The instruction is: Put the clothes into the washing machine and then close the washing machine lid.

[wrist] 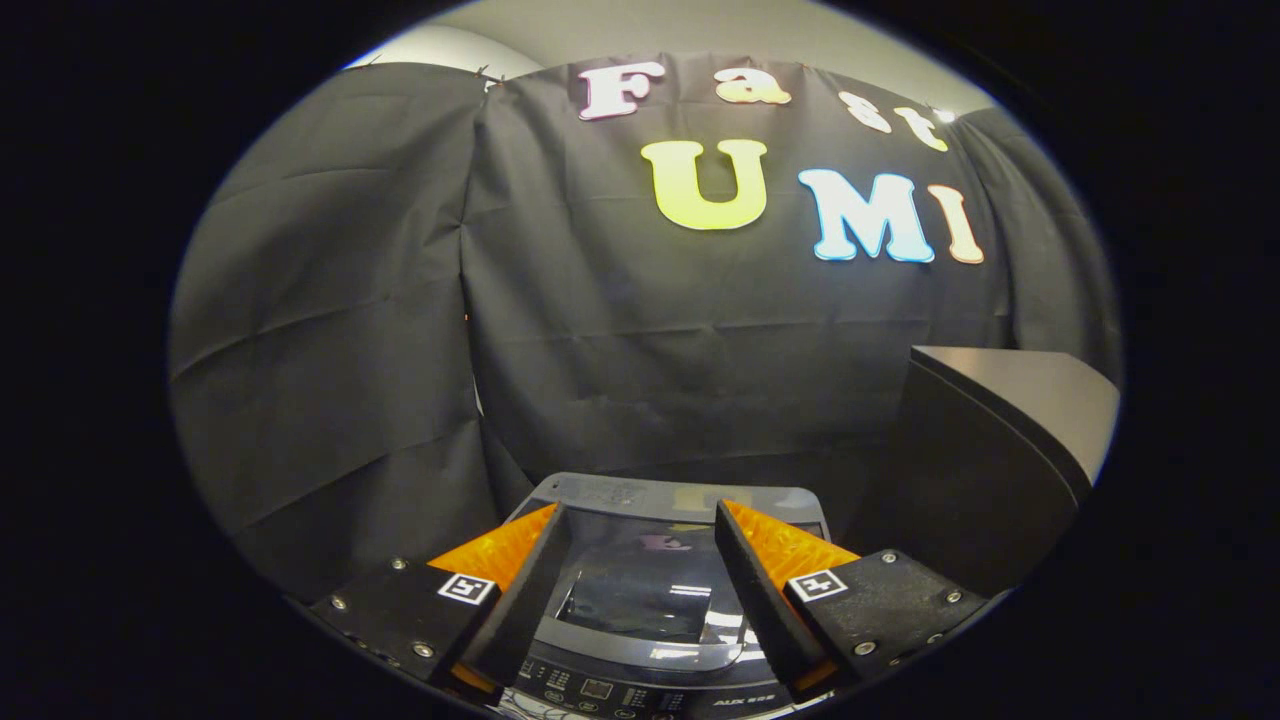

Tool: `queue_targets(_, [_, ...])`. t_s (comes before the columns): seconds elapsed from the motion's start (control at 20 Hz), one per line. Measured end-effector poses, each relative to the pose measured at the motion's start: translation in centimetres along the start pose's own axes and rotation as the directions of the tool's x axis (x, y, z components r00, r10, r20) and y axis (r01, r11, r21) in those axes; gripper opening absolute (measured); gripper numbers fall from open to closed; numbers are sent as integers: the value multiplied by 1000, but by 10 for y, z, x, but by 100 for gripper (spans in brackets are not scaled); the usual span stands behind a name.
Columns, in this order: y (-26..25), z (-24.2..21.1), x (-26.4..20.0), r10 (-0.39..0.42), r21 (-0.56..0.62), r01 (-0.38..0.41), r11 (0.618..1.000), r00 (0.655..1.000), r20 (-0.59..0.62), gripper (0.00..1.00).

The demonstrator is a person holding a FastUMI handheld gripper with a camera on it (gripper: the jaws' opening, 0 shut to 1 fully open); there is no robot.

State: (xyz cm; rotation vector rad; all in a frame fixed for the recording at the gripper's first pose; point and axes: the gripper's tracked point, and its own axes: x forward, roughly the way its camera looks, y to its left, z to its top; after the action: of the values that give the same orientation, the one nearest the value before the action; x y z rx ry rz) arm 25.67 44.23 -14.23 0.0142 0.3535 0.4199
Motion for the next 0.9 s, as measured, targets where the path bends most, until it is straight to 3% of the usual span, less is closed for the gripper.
queue_targets(0.55, [-65, 84, -139, -18, -24, 23, 999, 977, 213, 93])
queue_targets(0.9, [-141, 111, -241, -98, -14, 107, 994, 950, 296, 93])
